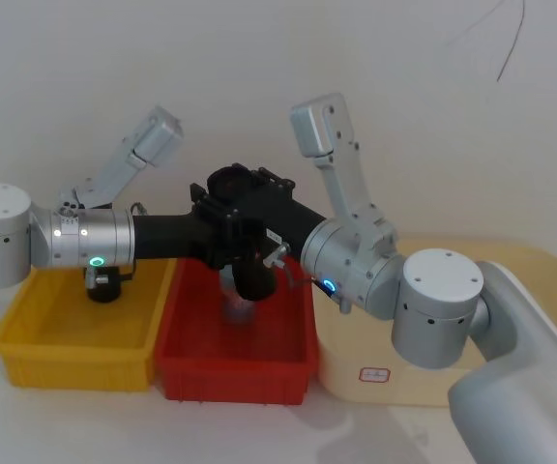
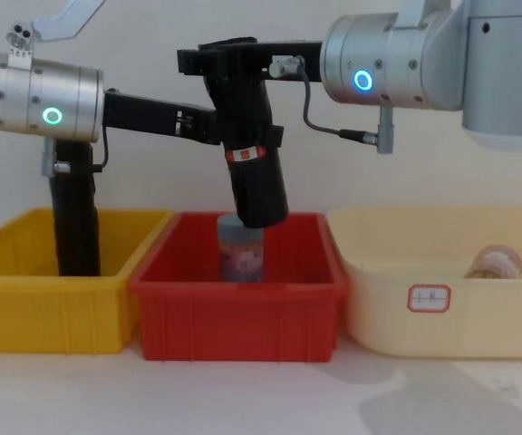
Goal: Pick up the garbage bag with the one hand and transfer it to the other hand.
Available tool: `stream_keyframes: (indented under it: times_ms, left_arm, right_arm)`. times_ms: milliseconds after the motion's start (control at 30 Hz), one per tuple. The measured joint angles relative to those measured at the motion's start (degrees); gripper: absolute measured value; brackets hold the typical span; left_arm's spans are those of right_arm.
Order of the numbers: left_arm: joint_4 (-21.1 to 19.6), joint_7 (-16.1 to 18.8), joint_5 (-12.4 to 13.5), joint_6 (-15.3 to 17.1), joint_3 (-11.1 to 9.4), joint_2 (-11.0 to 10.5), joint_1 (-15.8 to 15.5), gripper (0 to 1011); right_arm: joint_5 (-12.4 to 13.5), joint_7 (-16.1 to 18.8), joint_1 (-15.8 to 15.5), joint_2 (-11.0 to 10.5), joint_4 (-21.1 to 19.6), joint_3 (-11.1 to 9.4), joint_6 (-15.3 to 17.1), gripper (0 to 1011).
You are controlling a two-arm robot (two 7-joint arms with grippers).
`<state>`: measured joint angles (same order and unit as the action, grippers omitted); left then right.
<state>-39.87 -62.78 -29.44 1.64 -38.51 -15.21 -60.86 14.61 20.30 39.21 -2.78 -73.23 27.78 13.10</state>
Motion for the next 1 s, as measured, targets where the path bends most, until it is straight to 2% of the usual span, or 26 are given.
stream_keyframes:
  times_ms: [567, 1000]
  left_arm:
    - [0.0, 0.0, -0.02, 0.0, 0.0, 0.0, 0.0, 413]
    - [0.0, -0.08, 0.0, 0.0, 0.0, 0.01, 0.01, 413]
  right_arm:
    - [-0.5, -0.84, 0.64, -0.38, 0.96, 0.04, -0.13, 679]
    - [0.81, -0.97, 0.18, -0.67, -0.57, -0.87, -0.05, 679]
